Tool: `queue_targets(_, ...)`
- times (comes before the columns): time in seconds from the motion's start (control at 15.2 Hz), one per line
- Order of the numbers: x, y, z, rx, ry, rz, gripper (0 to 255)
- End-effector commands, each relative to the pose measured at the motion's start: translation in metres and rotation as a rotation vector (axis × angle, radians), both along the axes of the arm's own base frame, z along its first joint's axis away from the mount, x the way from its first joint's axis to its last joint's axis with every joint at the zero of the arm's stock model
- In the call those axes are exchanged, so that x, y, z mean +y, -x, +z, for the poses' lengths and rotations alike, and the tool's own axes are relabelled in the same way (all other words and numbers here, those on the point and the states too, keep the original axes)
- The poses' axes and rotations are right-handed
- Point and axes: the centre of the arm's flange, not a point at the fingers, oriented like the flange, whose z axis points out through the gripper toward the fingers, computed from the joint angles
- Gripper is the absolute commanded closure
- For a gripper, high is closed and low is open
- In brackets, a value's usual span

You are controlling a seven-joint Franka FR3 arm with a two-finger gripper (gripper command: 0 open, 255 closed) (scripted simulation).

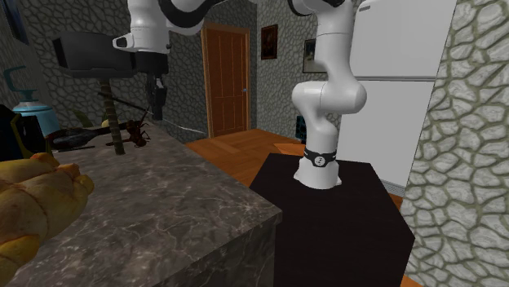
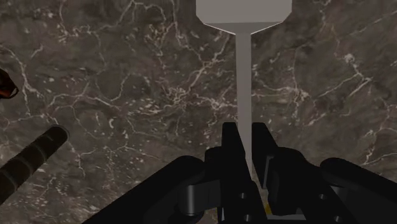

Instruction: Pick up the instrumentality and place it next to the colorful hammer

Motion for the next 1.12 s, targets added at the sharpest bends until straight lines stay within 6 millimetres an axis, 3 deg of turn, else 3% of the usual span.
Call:
queue_targets(0.0, -0.022, 0.017, 0.001, 0.000, 0.000, 0.002, 255)
queue_targets(0.86, -0.158, 0.130, 0.001, 0.000, 0.000, 0.002, 255)
queue_targets(1.06, -0.158, 0.130, -0.014, 0.000, 0.000, 0.002, 255)
